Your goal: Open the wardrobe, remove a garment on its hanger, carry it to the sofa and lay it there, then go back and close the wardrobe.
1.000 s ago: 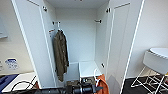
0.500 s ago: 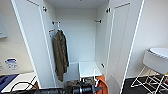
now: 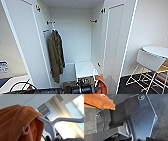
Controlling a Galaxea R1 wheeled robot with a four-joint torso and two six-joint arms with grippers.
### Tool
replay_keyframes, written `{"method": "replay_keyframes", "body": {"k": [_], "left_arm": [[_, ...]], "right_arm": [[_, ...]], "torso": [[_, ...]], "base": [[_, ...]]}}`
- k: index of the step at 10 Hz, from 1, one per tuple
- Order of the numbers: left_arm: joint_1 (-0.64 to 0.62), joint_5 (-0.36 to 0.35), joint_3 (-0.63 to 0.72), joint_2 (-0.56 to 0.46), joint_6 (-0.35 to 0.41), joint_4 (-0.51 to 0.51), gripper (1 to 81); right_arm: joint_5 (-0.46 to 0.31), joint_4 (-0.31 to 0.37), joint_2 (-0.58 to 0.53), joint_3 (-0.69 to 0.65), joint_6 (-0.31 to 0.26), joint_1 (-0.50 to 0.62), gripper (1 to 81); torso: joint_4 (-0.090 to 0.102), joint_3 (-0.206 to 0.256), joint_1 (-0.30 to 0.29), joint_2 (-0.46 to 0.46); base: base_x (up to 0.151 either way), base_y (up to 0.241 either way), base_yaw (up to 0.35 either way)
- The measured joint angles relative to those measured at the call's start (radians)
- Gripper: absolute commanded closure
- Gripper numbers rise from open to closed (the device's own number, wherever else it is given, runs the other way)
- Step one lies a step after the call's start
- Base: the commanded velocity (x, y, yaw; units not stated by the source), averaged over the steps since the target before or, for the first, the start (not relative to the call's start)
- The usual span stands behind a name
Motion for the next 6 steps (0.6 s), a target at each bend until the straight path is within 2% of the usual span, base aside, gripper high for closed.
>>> {"method": "replay_keyframes", "body": {"k": [6], "left_arm": [[0.011,-0.001,0.0,-0.014,-0.001,0.001,81.1]], "right_arm": [[0.002,0.0,-0.002,-0.007,0.0,-0.005,1.0]], "torso": [[0.0,0.0,0.0,0.0]], "base": [[0.0,0.0,-0.17]]}}
